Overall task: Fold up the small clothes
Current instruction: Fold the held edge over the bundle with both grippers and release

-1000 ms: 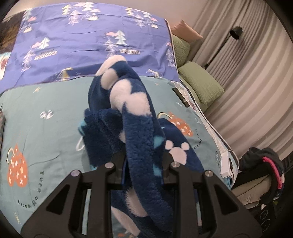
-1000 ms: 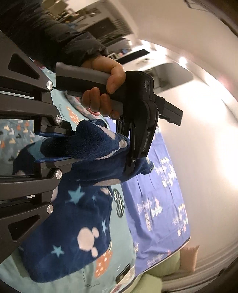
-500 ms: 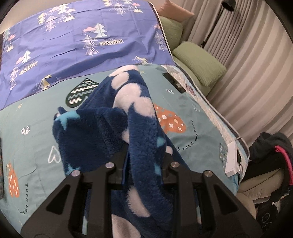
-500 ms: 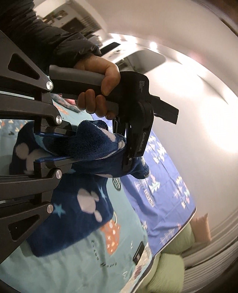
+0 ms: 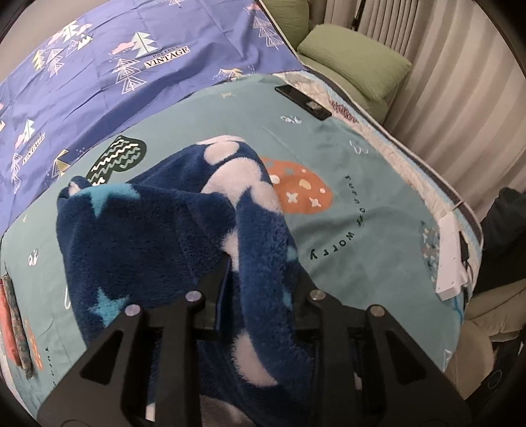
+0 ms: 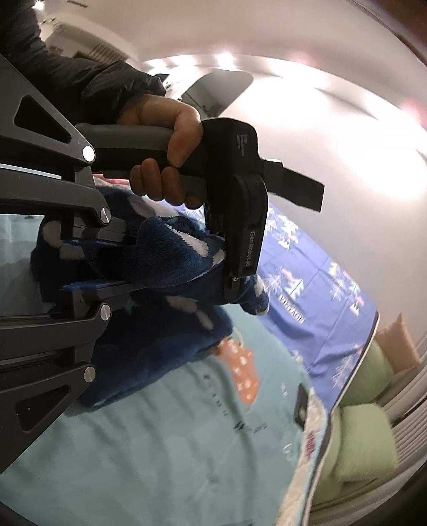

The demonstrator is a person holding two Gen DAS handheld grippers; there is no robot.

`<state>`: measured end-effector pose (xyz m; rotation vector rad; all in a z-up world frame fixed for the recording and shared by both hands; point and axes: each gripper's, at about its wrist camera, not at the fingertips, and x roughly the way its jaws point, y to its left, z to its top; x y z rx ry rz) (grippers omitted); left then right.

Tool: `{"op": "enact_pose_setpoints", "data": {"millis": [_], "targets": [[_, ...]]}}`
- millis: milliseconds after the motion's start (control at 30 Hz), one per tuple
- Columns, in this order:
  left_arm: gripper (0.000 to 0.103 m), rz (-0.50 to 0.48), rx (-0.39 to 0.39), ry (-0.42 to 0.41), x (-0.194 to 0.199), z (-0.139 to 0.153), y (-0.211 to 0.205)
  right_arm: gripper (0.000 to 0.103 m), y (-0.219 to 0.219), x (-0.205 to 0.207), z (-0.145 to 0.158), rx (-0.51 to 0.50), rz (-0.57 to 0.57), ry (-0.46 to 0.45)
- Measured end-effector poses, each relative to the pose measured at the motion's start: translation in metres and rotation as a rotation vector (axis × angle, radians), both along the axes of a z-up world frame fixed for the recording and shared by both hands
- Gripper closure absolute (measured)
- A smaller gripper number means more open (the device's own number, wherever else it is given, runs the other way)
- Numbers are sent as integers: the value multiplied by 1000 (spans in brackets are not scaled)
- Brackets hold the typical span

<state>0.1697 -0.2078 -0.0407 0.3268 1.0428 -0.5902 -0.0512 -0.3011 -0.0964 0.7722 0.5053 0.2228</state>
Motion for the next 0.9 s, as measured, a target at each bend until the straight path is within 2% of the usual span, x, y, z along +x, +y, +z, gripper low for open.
{"op": "enact_pose_setpoints", "data": {"millis": [200,333,433,533,600,733,900], "targets": [[67,-17,19,-23,-4,-9,-15,89,-12,-2,-13,36,-15,37],[59,-40,4,-54,-9,-12,-19,89,-17,-2,-26,89,-7,77],[53,-54,-64,-55,-13,-9,-16,89,-19,-2,-35,102,-14,113],[53,-58,-161,-33,-16,3,-8,89,-21,-3,-44,122,-18,144],[53,-63,-209,-49,-22,15,-1,89,-23,-4,-47,132,-17,158],[53,-60,-177,-190,-37,36,23,88,-24,-7,-48,140,-13,164],[54,-9,-142,-238,-50,26,75,88,-27,-9,-50,150,-11,174]]}}
